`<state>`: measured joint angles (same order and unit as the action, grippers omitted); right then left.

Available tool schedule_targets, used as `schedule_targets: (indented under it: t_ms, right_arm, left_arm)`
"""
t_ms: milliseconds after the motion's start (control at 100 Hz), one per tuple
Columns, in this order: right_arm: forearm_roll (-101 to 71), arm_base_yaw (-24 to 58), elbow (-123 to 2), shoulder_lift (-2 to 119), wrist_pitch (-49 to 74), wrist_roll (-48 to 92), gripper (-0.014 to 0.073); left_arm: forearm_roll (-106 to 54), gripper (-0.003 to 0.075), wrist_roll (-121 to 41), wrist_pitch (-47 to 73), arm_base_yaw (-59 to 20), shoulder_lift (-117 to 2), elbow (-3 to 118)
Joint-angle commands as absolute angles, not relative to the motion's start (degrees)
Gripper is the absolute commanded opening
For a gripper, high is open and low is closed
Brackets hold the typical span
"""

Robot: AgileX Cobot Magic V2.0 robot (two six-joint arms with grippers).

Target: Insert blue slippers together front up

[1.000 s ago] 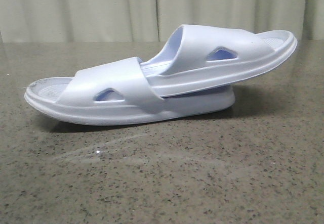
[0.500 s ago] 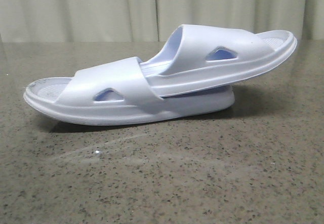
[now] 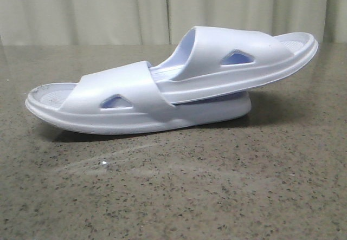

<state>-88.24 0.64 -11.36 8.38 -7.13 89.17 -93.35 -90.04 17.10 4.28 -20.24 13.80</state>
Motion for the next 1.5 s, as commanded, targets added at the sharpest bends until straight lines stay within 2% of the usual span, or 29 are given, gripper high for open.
schedule_targets:
  t_ms: [0, 690, 910, 1020, 1090, 1280, 1490]
  right_arm:
    - [-88.02, 0.62, -12.87, 8.84, -6.98, 89.96, -0.0107]
    - [-88.02, 0.62, -12.87, 8.84, -6.98, 89.96, -0.0107]
    - [-88.02, 0.62, -12.87, 8.84, -6.98, 89.96, -0.0107]
    - [-88.02, 0.62, -12.87, 8.84, -6.98, 89.96, -0.0107]
    - [-88.02, 0.62, -12.87, 8.84, -6.98, 89.96, -0.0107]
    - [-88.02, 0.62, -12.87, 8.84, -6.98, 89.96, -0.0107]
    - [-88.02, 0.62, -12.87, 8.84, -6.98, 89.96, -0.0107]
  left_arm:
    - [-94.62, 0.0016, -89.51, 17.53, 3.73, -20.52, 15.30]
    - [-95.09, 0.0016, -89.51, 17.34, 2.74, -20.43, 13.55]
    - [-93.87, 0.0016, -89.51, 9.71, -0.34, -17.73, 10.82]
    - [-86.52, 0.0016, -88.41, 7.92, -0.86, -15.59, 10.82]
    - [-76.18, 0.0016, -80.18, 6.66, -0.86, -14.10, 10.82]
    - [-32.29, 0.0016, -35.28, 7.65, -0.86, -8.60, 10.13]
    - [-18.29, 0.0016, -21.30, 5.53, -0.86, -4.41, 5.52]
